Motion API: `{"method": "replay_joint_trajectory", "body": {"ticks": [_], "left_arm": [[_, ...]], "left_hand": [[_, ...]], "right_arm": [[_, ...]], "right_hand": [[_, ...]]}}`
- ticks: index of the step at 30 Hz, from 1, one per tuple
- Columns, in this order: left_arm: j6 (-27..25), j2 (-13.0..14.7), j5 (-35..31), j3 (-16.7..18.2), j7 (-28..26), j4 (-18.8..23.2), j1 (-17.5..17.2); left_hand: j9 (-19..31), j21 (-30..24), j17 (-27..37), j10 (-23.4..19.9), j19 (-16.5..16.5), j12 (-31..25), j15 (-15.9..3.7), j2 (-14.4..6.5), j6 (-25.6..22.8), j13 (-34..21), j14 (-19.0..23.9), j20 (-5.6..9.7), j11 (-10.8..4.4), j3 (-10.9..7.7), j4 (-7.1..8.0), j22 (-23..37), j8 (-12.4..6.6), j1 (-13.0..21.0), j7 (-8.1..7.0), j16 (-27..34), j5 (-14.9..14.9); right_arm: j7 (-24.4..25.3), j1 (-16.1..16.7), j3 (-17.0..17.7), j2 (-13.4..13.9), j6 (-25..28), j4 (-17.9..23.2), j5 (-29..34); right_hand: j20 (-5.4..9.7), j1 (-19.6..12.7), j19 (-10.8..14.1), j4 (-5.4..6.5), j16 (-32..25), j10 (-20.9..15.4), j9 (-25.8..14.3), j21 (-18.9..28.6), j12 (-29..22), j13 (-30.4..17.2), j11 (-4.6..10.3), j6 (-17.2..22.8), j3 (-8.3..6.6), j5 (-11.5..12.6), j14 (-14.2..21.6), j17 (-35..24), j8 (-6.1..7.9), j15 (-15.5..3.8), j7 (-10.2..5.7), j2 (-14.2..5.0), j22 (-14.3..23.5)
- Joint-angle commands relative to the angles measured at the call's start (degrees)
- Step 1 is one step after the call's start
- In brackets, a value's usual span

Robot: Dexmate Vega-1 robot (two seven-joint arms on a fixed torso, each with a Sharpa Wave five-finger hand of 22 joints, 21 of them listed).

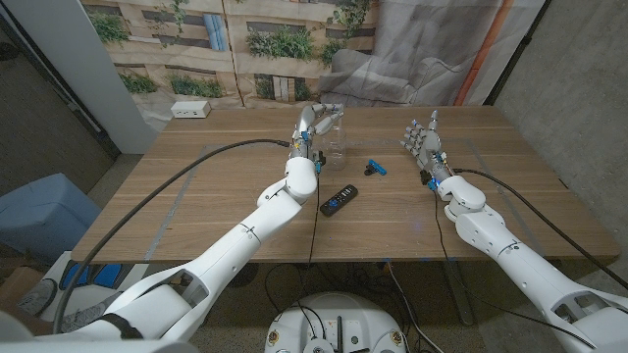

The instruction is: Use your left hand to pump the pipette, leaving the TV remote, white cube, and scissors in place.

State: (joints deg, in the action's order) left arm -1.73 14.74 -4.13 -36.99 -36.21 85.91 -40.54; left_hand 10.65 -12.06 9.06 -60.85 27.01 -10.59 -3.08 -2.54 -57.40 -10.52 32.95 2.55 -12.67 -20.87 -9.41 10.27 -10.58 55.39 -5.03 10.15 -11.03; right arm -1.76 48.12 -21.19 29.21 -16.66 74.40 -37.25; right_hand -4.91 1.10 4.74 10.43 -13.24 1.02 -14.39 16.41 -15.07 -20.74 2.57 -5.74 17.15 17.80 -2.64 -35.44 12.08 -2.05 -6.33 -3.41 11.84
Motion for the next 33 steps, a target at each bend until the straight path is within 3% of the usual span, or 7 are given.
{"method": "replay_joint_trajectory", "body": {"ticks": [1, 33], "left_arm": [[-1.19, 0.13, 1.31, 0.45, -1.09, -1.20, -0.61], [-0.83, 0.35, 0.33, -1.05, -2.50, -3.82, 0.52]], "left_hand": [[0.13, -0.02, 0.20, 0.00, -0.11, -0.16, -6.15, -0.27, 0.16, -0.16, -0.44, 2.39, 0.07, -0.06, 0.01, 0.15, -0.08, -0.45, 0.23, -0.26, 0.10], [0.10, -0.05, 0.19, 0.02, -0.08, -0.30, -6.23, -0.56, 0.09, -0.15, -0.67, 2.46, 0.07, -0.15, -0.26, 0.14, -0.21, -0.38, 0.16, -0.25, 0.01]], "right_arm": [[-0.02, -0.01, 0.00, 0.01, 0.00, 0.00, 0.00], [-0.03, 0.00, 0.01, 0.01, -0.01, -0.01, -0.01]], "right_hand": [[-0.12, 0.00, 0.29, 0.03, -0.36, 0.02, -0.18, 0.23, -0.19, -0.15, 0.15, 0.20, 0.39, 0.32, -0.59, -0.25, 0.39, -4.46, -0.50, -3.30, 0.31], [-0.18, -0.01, 0.27, 0.03, -0.34, 0.04, -0.18, 0.23, -0.20, -0.17, 0.25, 0.14, 0.38, 0.33, -0.62, -0.25, 0.37, -4.45, -0.55, -3.33, 0.31]]}}
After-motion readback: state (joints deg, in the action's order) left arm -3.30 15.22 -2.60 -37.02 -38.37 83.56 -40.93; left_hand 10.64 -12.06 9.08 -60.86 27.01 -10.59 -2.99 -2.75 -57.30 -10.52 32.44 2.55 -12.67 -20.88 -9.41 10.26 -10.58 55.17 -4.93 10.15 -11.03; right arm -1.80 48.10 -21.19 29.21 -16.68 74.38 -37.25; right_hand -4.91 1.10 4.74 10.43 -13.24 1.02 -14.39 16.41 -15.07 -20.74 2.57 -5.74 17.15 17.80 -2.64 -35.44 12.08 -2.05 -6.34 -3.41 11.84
